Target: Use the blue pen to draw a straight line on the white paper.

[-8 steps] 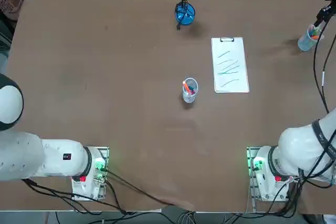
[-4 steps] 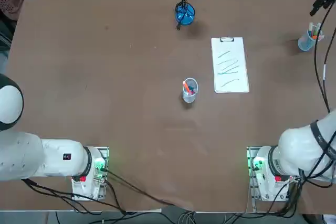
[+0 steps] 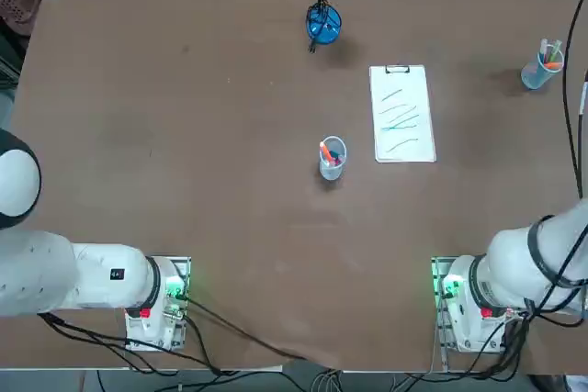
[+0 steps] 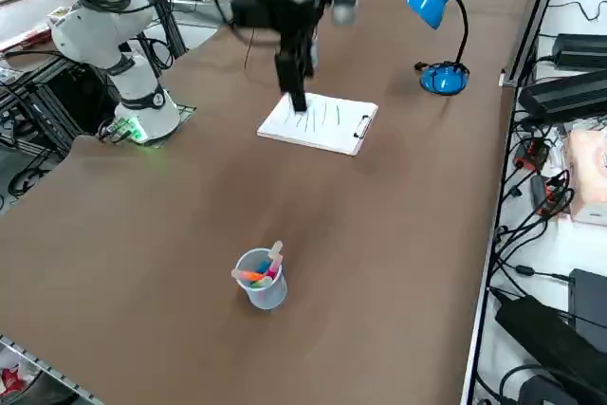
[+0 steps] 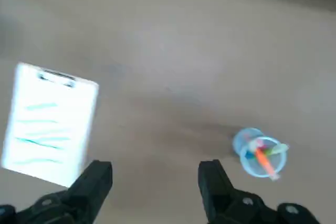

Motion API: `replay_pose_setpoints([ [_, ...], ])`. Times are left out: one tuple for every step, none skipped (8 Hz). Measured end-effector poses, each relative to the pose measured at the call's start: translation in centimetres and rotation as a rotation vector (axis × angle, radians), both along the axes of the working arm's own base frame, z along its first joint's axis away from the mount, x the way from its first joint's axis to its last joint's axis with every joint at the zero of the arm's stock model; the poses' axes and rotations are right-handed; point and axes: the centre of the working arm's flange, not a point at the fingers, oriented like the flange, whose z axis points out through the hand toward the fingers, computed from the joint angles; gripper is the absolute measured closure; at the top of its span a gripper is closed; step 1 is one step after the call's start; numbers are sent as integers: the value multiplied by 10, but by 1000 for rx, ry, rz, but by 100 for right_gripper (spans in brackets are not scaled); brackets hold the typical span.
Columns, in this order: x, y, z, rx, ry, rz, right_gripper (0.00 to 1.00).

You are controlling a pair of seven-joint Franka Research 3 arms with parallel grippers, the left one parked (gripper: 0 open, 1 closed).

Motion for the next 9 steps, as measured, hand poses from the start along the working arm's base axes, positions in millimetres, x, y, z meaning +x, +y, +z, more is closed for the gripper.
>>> replay_pose_setpoints([
  [-6, 39, 22, 5, 10, -35, 0],
  [-15, 67, 37, 9, 29, -60, 0],
  [-23, 85, 50, 10, 32, -87, 0],
  [-33, 97, 62, 9, 27, -117, 0],
  [-48, 105, 69, 3, 25, -133, 0],
  [-67, 107, 73, -9, 29, -141, 0],
  [-87, 105, 75, -28, 32, -146, 0],
  [-103, 103, 75, -42, 36, -149, 0],
  [-113, 103, 75, -49, 38, -148, 0],
])
